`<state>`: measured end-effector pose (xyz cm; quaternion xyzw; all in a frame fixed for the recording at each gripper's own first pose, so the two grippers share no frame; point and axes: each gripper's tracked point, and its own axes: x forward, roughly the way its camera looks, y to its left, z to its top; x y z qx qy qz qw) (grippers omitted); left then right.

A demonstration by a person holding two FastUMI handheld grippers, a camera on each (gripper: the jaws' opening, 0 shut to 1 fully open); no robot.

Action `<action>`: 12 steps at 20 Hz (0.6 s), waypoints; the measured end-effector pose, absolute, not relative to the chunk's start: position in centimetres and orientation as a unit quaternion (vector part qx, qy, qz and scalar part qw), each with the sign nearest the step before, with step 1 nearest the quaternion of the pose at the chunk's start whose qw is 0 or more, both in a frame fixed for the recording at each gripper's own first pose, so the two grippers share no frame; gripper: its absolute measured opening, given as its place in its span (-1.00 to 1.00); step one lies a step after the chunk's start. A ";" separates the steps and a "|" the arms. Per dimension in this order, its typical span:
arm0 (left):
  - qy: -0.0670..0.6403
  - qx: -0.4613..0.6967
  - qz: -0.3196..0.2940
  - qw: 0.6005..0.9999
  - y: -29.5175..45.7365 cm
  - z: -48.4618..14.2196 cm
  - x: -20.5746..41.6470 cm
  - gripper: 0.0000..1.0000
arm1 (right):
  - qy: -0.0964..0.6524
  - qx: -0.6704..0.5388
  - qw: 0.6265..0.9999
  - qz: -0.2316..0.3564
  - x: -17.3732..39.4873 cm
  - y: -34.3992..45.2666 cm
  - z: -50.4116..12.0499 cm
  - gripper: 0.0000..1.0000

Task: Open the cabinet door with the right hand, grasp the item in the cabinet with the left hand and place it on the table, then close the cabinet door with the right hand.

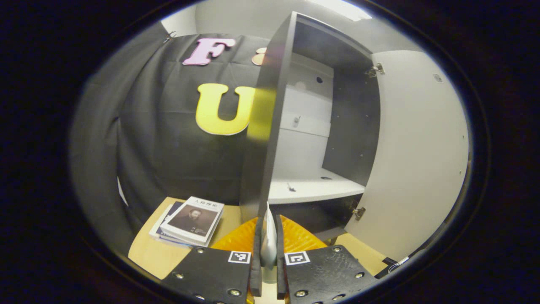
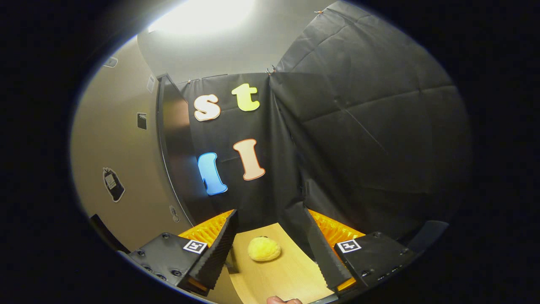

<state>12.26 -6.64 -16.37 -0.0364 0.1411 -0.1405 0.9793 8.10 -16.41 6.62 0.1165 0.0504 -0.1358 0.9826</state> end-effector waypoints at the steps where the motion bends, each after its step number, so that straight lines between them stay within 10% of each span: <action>1: 0.141 -0.031 -0.132 0.981 -5.6 -17.3 11.5 -0.78 | 0.048 0.117 0.983 -0.136 7.9 -16.2 6.7 0.84; 12: 0.142 -0.012 0.024 0.990 -0.3 -32.4 5.5 -0.70 | 0.066 0.145 0.981 -0.110 5.0 -16.1 6.7 0.84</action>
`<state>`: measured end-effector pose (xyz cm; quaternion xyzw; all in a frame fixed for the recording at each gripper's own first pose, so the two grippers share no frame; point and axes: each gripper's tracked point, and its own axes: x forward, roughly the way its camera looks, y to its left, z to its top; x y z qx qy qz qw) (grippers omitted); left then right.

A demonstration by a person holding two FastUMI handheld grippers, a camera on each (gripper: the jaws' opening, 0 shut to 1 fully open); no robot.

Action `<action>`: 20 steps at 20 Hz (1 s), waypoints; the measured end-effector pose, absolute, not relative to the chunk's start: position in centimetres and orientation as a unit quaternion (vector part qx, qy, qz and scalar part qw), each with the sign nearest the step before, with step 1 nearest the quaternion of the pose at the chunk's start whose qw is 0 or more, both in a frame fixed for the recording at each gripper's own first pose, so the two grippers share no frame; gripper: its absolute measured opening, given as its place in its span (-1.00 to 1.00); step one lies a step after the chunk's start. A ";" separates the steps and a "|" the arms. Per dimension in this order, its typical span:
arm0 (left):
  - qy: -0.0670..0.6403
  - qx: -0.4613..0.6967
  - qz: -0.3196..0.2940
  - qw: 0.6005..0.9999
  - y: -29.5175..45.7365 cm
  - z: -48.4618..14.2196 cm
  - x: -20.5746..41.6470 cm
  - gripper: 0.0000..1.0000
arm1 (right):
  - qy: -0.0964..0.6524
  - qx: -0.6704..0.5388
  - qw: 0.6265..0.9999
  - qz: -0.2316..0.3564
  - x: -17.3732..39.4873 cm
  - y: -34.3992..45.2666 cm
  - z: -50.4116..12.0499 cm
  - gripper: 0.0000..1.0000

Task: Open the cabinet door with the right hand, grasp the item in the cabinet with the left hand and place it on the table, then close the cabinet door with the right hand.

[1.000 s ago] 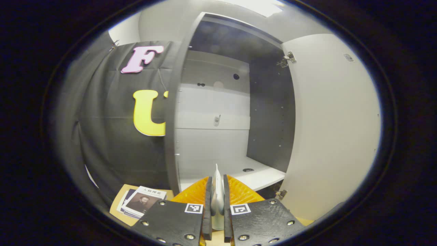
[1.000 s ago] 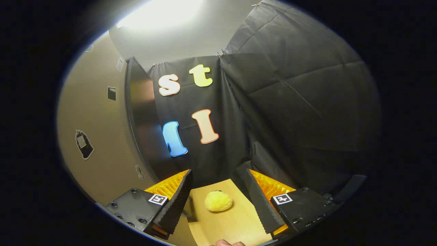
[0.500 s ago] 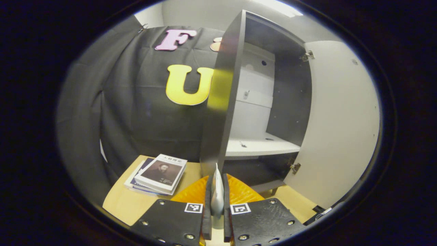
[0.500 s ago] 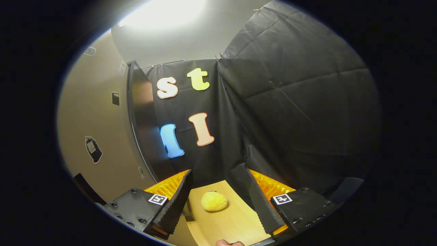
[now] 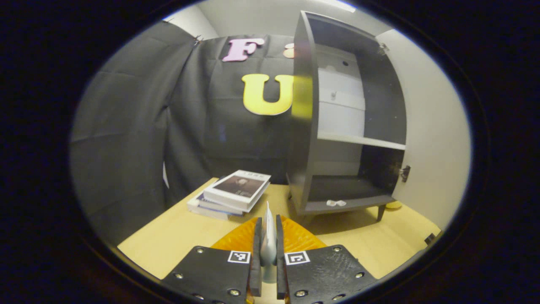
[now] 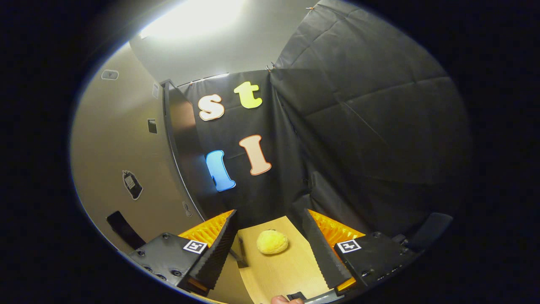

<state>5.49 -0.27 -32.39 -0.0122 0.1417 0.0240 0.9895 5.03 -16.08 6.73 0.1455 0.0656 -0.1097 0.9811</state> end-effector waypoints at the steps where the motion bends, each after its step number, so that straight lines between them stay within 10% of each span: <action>1: 0.141 -0.019 0.035 0.989 0.0 -33.6 5.1 -0.70 | 0.068 0.141 0.981 -0.113 4.6 -16.5 6.6 0.92; 20: 0.138 -0.006 0.005 0.990 0.3 -42.1 5.5 -0.67 | 0.073 0.076 0.979 -0.176 5.3 -17.0 5.1 0.84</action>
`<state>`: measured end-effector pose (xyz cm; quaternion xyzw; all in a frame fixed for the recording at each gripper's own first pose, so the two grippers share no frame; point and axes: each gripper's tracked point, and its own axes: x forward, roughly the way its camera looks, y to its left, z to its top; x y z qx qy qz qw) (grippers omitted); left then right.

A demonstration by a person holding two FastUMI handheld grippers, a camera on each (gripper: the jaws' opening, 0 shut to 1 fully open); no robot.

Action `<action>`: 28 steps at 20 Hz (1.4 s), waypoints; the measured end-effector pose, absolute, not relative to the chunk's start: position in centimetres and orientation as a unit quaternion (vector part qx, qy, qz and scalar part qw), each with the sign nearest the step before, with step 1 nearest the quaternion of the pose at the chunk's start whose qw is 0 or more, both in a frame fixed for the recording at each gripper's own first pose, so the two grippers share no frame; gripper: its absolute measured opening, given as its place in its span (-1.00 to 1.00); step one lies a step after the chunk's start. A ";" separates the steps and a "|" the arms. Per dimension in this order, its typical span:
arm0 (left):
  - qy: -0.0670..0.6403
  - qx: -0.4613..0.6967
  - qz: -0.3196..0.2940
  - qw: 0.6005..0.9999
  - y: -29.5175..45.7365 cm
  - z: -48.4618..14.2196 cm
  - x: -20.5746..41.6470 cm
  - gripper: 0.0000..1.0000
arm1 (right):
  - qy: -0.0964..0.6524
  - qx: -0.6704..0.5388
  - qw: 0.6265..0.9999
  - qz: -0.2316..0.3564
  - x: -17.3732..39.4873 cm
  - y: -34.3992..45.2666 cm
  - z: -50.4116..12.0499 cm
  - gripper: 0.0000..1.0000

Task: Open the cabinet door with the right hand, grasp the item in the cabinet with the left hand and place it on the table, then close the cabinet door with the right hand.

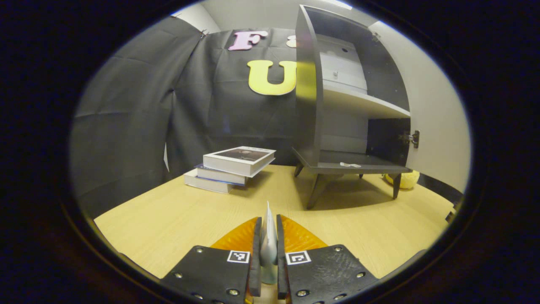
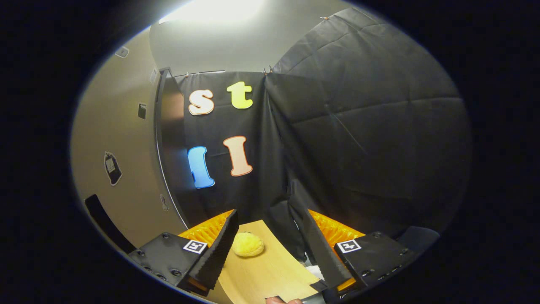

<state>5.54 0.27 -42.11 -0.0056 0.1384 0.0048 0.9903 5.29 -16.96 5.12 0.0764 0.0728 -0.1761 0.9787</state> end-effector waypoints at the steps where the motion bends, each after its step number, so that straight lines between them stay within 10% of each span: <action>1: 0.143 -0.007 0.003 0.990 0.0 -42.5 5.3 -0.74 | 0.081 0.074 0.978 -0.177 5.3 -16.8 4.5 0.84; 11: 0.144 -0.009 0.004 0.989 -0.1 -42.3 4.3 -0.51 | 0.101 0.038 0.978 -0.178 5.0 -15.6 2.5 0.92; 15: 0.137 0.002 -0.006 0.990 -0.8 -39.7 3.9 0.86 | 0.128 0.035 0.977 -0.168 2.8 -14.8 0.3 0.92; 28: 0.099 0.062 -0.039 0.992 -3.5 -18.9 -2.5 0.92 | 0.111 0.102 0.971 -0.185 -1.5 -15.5 -1.5 0.86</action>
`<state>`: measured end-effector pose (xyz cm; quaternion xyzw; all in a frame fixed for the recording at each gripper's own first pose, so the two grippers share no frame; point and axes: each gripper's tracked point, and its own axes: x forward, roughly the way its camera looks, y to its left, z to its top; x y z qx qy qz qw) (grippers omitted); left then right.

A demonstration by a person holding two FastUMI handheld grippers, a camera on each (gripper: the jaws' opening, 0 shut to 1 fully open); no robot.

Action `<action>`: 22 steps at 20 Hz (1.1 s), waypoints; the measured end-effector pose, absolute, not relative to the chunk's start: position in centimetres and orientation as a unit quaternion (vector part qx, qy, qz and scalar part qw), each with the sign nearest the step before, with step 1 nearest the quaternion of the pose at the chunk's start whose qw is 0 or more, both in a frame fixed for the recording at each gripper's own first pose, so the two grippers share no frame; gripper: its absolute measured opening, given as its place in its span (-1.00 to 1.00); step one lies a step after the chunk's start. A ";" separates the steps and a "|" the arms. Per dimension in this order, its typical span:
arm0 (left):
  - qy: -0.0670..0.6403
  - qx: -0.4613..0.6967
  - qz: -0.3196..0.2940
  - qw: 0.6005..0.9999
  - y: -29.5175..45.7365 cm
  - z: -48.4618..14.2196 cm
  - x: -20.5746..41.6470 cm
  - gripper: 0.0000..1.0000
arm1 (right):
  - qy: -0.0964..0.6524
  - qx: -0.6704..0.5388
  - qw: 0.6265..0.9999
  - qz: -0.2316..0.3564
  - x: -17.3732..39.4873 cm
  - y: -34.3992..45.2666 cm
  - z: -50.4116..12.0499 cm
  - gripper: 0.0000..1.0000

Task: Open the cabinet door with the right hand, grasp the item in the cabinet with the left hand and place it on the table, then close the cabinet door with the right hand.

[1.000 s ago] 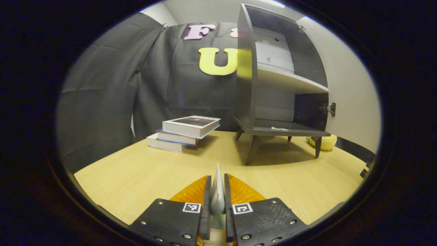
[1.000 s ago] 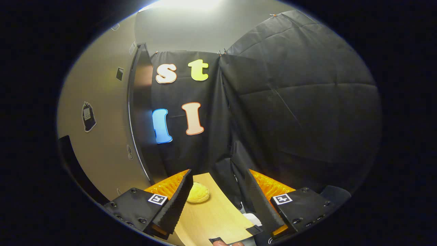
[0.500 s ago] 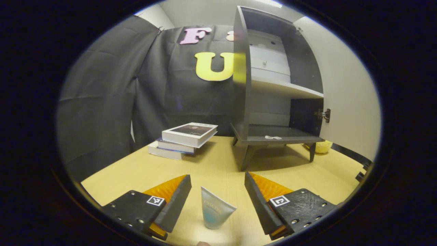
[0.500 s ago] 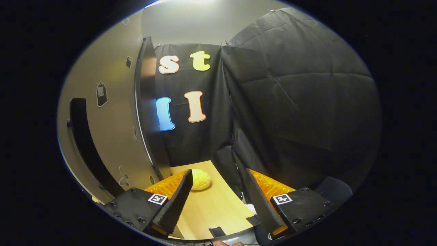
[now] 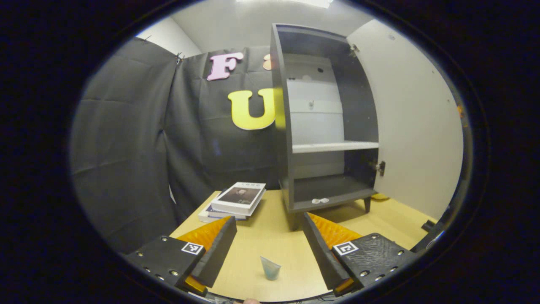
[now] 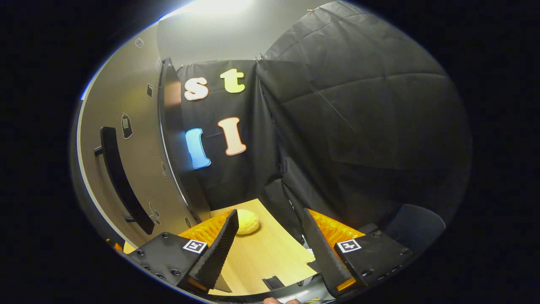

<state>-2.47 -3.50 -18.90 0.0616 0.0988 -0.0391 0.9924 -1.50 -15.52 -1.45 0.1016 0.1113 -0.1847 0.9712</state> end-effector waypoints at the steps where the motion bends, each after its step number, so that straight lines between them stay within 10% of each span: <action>1: 0.092 0.053 -0.040 0.994 -4.2 -16.9 -3.2 0.91 | 0.108 0.105 0.972 -0.179 -1.3 -15.6 -1.1 0.92; 22: 0.084 -0.019 0.053 0.995 -6.5 1.6 -3.0 0.90 | 0.047 0.065 0.996 0.050 1.0 -8.2 7.7 0.84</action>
